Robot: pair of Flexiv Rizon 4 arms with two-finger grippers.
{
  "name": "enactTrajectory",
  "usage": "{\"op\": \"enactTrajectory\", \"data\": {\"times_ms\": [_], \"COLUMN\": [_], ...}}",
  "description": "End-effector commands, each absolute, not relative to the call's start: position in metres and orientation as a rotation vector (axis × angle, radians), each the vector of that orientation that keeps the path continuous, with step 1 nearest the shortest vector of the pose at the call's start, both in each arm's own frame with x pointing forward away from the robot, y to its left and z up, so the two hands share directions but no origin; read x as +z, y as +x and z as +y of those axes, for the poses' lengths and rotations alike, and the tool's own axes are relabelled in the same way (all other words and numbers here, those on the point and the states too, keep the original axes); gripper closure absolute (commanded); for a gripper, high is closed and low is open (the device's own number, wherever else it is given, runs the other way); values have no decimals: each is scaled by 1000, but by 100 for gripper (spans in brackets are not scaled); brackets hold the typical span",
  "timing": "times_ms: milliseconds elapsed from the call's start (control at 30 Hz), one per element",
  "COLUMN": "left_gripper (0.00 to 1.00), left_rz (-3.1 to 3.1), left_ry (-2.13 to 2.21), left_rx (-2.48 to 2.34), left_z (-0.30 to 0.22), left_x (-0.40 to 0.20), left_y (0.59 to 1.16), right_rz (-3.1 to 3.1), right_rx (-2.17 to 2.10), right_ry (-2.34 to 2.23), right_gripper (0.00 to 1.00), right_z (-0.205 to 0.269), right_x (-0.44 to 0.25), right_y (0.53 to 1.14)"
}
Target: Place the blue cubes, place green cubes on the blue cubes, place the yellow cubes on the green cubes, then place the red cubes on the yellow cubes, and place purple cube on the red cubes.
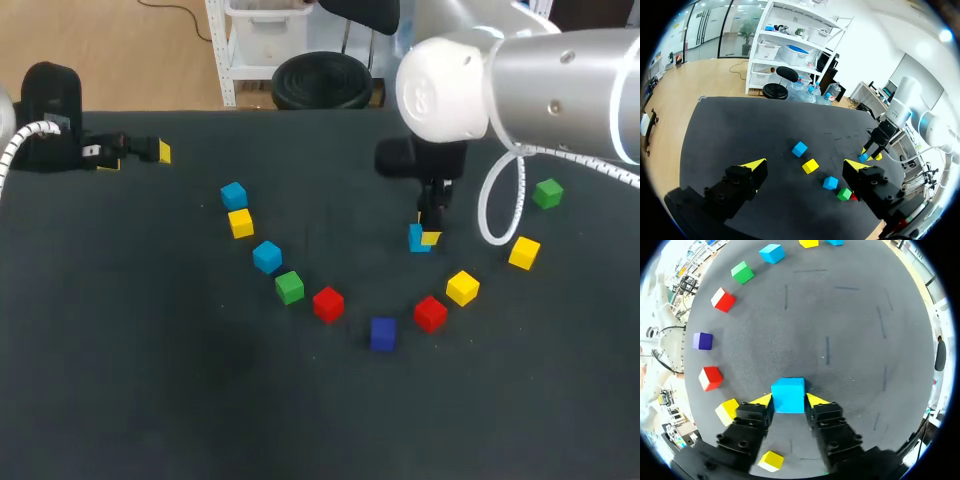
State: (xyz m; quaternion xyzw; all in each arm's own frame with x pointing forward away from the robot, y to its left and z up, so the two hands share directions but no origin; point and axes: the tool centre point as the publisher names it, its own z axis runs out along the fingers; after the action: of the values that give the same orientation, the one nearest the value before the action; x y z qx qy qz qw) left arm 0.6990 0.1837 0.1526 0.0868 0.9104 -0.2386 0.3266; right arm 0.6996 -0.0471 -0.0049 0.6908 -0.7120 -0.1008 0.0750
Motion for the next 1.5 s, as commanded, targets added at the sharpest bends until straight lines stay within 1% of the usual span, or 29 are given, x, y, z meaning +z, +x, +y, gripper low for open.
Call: {"op": "enactTrajectory", "data": {"times_ms": [33,900,933,967,1000,1033,1133,1200,1233,1267,1333,1367,1400,1433,1500], "left_gripper": [0,0,0,0,0,0,0,0,0,0,0,0,0,0,0], "left_rz": [2376,2376,2376,2376,2376,2376,2376,2376,2376,2376,2376,2376,2376,2376,2376], "left_ry": [231,231,231,231,231,231,231,231,231,231,231,231,231,231,231], "left_rx": [-635,-635,-635,-635,-635,-635,-635,-635,-635,-635,-635,-635,-635,-635,-635], "left_z": [185,185,185,185,185,185,185,185,185,185,185,185,185,185,185], "left_x": [151,151,151,151,151,151,151,151,151,151,151,151,151,151,151], "left_y": [699,699,699,699,699,699,699,699,699,699,699,699,699,699,699], "right_rz": [-2149,-2207,-2207,-2206,-2205,-2205,-2204,-2204,-2205,-2205,-2207,-2207,-2207,-2208,-2208], "right_rx": [-322,-358,-359,-360,-361,-361,-360,-359,-359,-359,-361,-361,-361,-362,-366], "right_ry": [2062,2045,2045,2044,2043,2043,2040,2038,2036,2035,2031,2029,2025,2023,2021], "right_gripper": [0,0,2,16,37,51,62,73,80,85,85,88,92,100,99], "right_z": [-49,-48,-48,-47,-47,-47,-47,-47,-47,-47,-47,-47,-47,-47,-47], "right_x": [-5,-2,-2,-2,-2,-2,-2,-2,-2,-2,-2,-2,-3,-3,-3], "right_y": [698,699,699,699,699,699,699,699,699,699,699,699,699,699,699]}}
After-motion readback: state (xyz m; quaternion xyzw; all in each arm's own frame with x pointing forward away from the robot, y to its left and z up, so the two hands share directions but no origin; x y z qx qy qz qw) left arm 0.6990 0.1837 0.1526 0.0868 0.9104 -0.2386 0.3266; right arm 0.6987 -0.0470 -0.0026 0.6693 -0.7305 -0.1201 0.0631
